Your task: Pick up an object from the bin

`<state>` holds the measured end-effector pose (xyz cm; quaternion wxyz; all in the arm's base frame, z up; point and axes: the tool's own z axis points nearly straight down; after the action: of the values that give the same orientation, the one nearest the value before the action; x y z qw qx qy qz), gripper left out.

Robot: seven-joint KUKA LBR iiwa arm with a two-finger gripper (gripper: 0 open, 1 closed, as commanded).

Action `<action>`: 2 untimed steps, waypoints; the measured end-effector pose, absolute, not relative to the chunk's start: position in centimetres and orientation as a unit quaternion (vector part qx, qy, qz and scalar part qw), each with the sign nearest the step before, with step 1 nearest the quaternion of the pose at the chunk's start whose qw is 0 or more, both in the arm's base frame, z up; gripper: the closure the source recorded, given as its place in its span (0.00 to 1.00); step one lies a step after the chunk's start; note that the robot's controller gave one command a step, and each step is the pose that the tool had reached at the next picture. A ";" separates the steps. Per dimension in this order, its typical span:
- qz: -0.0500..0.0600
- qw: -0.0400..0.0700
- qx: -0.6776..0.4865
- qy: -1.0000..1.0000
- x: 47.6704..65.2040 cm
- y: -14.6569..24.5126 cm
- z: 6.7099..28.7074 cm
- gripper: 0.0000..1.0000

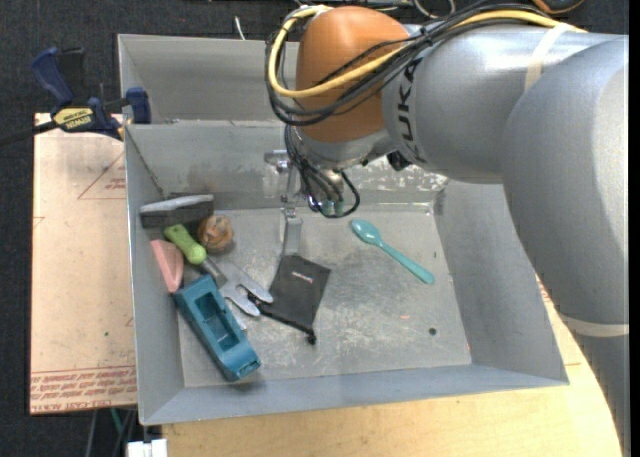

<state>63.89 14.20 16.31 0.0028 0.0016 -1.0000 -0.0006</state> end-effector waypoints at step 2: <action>-0.002 0.000 -0.029 -1.000 60.3 9.2 13.5 0.00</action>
Offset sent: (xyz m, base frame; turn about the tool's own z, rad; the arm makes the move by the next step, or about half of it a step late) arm -0.0395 -0.0553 -0.0306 0.0666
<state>60.27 9.25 13.53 -0.0003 -0.0290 -0.9996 -0.0017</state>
